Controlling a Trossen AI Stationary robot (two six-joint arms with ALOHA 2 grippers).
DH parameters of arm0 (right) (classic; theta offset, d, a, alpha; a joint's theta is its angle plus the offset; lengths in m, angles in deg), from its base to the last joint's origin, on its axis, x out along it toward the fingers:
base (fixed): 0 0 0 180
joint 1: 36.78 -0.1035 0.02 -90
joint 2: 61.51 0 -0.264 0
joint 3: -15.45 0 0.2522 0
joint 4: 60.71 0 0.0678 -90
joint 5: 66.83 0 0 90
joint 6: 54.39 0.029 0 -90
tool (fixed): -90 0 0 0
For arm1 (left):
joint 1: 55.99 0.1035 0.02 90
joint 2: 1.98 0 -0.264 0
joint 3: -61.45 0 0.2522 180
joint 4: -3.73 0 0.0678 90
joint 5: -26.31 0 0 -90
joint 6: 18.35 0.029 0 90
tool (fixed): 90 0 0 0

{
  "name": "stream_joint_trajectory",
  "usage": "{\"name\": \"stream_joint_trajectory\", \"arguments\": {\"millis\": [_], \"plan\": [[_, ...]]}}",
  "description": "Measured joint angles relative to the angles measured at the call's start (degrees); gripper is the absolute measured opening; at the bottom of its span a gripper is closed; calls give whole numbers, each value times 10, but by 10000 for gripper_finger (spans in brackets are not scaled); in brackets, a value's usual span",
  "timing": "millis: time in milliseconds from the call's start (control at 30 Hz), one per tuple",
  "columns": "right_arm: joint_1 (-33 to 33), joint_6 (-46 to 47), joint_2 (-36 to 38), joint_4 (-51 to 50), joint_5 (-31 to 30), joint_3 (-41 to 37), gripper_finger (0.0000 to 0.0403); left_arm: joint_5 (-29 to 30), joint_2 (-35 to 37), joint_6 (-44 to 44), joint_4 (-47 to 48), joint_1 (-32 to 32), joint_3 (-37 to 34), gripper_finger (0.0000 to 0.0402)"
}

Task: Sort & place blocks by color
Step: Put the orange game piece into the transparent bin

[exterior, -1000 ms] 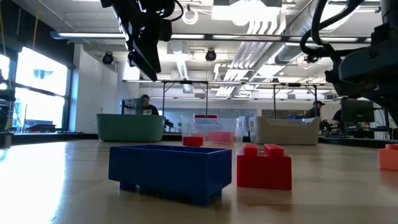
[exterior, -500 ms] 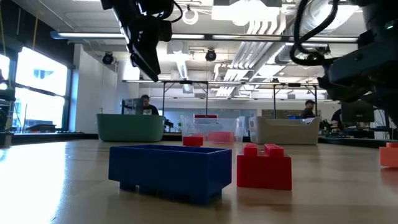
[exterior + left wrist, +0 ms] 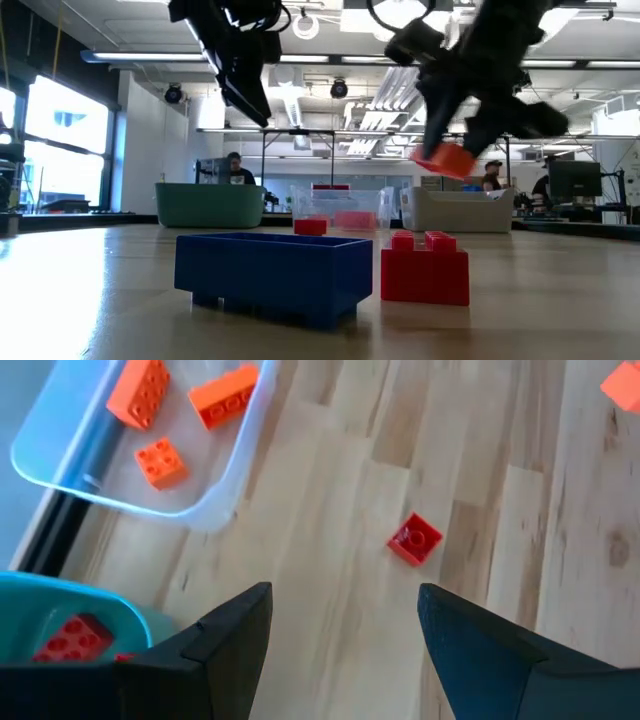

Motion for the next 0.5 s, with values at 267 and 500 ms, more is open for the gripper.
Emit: {"name": "stream_joint_trajectory", "arguments": {"millis": [267, 500], "plan": [[135, -135, 20, 111, -5, 0, 115, 0, 0, 26, -36, 0, 0, 241], [241, -256, 19, 254, -2, 0, 115, 0, 0, 53, -38, 0, 0, 241]]}}
